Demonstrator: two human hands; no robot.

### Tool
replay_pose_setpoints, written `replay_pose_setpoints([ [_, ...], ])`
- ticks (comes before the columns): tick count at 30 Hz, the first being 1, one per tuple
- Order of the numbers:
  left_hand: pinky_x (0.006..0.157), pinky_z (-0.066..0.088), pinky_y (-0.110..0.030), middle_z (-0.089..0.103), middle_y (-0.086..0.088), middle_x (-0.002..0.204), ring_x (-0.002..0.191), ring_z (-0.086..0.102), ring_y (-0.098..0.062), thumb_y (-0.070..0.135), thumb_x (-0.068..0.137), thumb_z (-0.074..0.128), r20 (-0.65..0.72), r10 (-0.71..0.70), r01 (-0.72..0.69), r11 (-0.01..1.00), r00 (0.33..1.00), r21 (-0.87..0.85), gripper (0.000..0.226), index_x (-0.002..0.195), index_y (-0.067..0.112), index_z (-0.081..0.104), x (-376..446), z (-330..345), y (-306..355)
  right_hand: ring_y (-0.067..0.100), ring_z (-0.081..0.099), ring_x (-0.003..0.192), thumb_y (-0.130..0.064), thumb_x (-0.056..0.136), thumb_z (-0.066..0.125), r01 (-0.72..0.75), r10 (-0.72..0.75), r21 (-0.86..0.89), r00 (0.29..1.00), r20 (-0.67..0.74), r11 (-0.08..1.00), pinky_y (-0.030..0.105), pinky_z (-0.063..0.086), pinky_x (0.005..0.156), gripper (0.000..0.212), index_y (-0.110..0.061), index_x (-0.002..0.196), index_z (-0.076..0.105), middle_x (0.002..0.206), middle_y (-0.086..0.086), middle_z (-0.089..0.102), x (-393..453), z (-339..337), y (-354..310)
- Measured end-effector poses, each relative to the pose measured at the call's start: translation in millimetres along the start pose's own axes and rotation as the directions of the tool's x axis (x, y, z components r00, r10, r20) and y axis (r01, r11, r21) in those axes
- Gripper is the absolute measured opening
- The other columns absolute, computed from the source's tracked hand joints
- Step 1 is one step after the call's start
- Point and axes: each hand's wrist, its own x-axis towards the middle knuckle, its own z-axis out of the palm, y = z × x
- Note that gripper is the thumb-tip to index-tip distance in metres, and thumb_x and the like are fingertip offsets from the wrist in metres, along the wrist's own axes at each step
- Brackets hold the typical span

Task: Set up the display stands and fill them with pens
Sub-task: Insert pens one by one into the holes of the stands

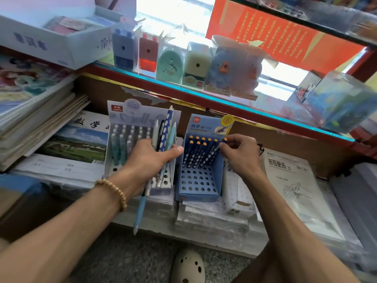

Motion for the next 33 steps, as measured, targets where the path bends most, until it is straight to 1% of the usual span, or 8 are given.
replay_pose_setpoints([
  [4, 0.066, 0.043, -0.027, 0.059, -0.003, 0.082, 0.077, 0.057, -0.017, 0.032, 0.083, 0.075, 0.01, 0.002, -0.002, 1.0, 1.0, 0.006, 0.022, 0.082, 0.015, 0.062, -1.3, 1.3, 0.7, 0.017, 0.071, 0.08, -0.015, 0.089, 0.072, 0.018, -0.017, -0.011, 0.997, 0.071, 1.0, 0.046, 0.06, 0.079, 0.01, -0.025, 0.087, 0.072, 0.08, -0.001, 0.073, -0.9, 5.1, -0.8],
  [11, 0.065, 0.044, -0.025, 0.058, 0.0, 0.077, 0.072, 0.056, -0.013, 0.028, 0.081, 0.077, 0.057, 0.014, -0.015, 1.0, 0.998, 0.004, 0.019, 0.082, 0.011, 0.067, -2.2, -0.2, -2.5, 0.018, 0.07, 0.078, -0.015, 0.09, 0.071, 0.053, -0.051, -0.022, 0.995, 0.087, 0.998, 0.043, 0.061, 0.077, 0.007, -0.017, 0.095, 0.075, 0.082, 0.001, 0.072, 3.0, 14.3, -6.7],
  [16, 0.063, 0.044, -0.023, 0.059, 0.001, 0.075, 0.07, 0.056, -0.012, 0.026, 0.081, 0.078, 0.056, 0.028, -0.028, 1.0, 0.998, 0.014, 0.024, 0.09, 0.005, 0.071, -2.2, -2.4, -4.3, 0.015, 0.069, 0.075, -0.015, 0.092, 0.069, 0.099, -0.09, -0.06, 0.987, 0.13, 0.993, 0.033, 0.06, 0.072, 0.013, -0.012, 0.104, 0.073, 0.085, 0.002, 0.071, 3.8, 21.3, -10.1],
  [22, 0.067, 0.045, -0.027, 0.058, 0.0, 0.078, 0.072, 0.055, -0.014, 0.028, 0.079, 0.077, 0.075, 0.015, -0.016, 1.0, 0.997, 0.012, 0.023, 0.087, 0.008, 0.07, -2.6, -4.0, -5.4, 0.015, 0.071, 0.075, -0.012, 0.094, 0.065, 0.064, -0.056, -0.069, 0.993, 0.105, 0.996, 0.036, 0.059, 0.074, 0.008, -0.015, 0.096, 0.072, 0.084, 0.002, 0.071, 2.9, 17.9, -7.8],
  [25, 0.067, 0.046, -0.027, 0.058, 0.001, 0.075, 0.071, 0.055, -0.013, 0.027, 0.081, 0.077, 0.085, 0.018, -0.019, 1.0, 0.996, 0.019, 0.019, 0.084, 0.009, 0.07, -2.9, -4.3, -3.4, 0.019, 0.072, 0.075, -0.001, 0.094, 0.055, 0.076, -0.06, -0.098, 0.987, 0.151, 0.992, 0.039, 0.059, 0.075, 0.023, -0.019, 0.093, 0.069, 0.09, 0.004, 0.071, 0.0, 16.8, -8.5],
  [28, 0.068, 0.045, -0.026, 0.058, 0.001, 0.075, 0.071, 0.055, -0.012, 0.026, 0.082, 0.076, 0.078, 0.019, -0.021, 1.0, 0.997, 0.017, 0.019, 0.085, 0.008, 0.07, -2.7, -3.8, -4.4, 0.023, 0.071, 0.079, -0.002, 0.092, 0.05, 0.065, -0.036, -0.173, 0.985, 0.167, 0.983, 0.047, 0.059, 0.079, 0.027, -0.02, 0.091, 0.07, 0.092, 0.005, 0.072, -4.7, 20.5, -4.6],
  [31, 0.068, 0.045, -0.026, 0.057, 0.001, 0.074, 0.07, 0.055, -0.012, 0.026, 0.082, 0.076, 0.07, 0.017, -0.019, 1.0, 0.997, 0.024, 0.023, 0.089, 0.005, 0.071, -3.8, -1.2, -7.0, 0.019, 0.071, 0.083, 0.002, 0.089, 0.051, -0.012, 0.02, -0.071, 0.994, 0.11, 0.997, 0.043, 0.06, 0.083, 0.03, -0.02, 0.103, 0.066, 0.092, -0.001, 0.07, -7.2, 16.8, -4.6],
  [33, 0.064, 0.044, -0.024, 0.056, 0.003, 0.072, 0.068, 0.054, -0.011, 0.027, 0.083, 0.077, 0.063, 0.016, -0.02, 0.999, 0.998, 0.051, 0.025, 0.09, 0.004, 0.071, -3.6, 0.0, -9.2, 0.011, 0.068, 0.083, -0.002, 0.085, 0.061, -0.011, 0.012, -0.007, 0.994, 0.105, 1.0, 0.033, 0.059, 0.08, 0.029, -0.02, 0.108, 0.064, 0.09, -0.005, 0.068, -8.1, 12.5, -7.8],
])
